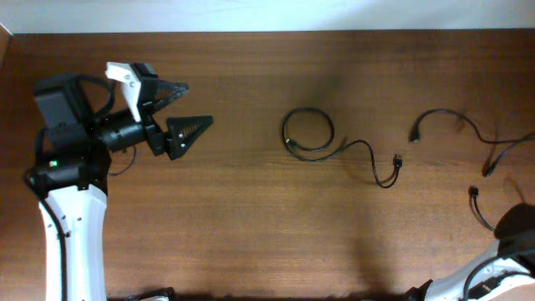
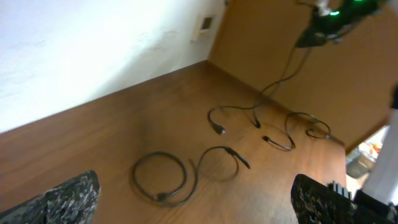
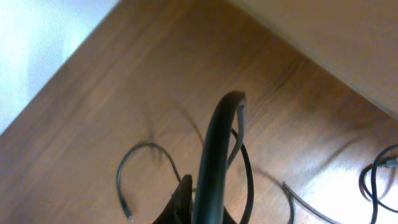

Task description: Untangle cables

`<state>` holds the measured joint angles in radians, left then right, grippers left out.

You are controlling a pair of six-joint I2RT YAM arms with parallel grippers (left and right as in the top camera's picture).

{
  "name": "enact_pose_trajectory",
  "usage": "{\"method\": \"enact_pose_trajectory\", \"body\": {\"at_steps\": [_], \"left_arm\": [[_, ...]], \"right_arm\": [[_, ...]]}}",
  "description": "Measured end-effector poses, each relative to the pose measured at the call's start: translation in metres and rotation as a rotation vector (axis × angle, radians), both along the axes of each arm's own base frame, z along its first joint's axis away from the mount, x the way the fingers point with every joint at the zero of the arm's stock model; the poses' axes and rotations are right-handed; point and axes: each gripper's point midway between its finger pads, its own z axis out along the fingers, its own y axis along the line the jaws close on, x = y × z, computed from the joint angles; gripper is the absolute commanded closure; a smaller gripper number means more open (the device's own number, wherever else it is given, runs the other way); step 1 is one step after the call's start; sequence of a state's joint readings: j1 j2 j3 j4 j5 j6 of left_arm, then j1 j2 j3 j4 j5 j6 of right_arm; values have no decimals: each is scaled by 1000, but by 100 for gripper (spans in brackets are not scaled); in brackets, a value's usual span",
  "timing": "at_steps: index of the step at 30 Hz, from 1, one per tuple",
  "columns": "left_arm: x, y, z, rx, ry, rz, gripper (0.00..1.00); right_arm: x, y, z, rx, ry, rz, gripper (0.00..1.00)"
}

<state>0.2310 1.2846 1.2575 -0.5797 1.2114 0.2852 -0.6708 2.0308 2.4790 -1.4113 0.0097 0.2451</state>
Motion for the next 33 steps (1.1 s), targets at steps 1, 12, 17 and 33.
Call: {"method": "enact_pose_trajectory", "body": {"at_steps": [1, 12, 17, 33], "left_arm": [[-4, -13, 1, 2, -10, -44, 1], [-17, -70, -5, 65, -48, -173, 1], [-17, -70, -6, 65, -41, -174, 1], [-21, -70, -11, 63, 2, -175, 1]], "right_arm": [[2, -18, -17, 6, 17, -47, 96], [-104, -165, -51, 56, -80, -454, 96], [16, -95, -97, 65, 20, -191, 96], [6, -79, -278, 355, 339, -175, 3]]}}
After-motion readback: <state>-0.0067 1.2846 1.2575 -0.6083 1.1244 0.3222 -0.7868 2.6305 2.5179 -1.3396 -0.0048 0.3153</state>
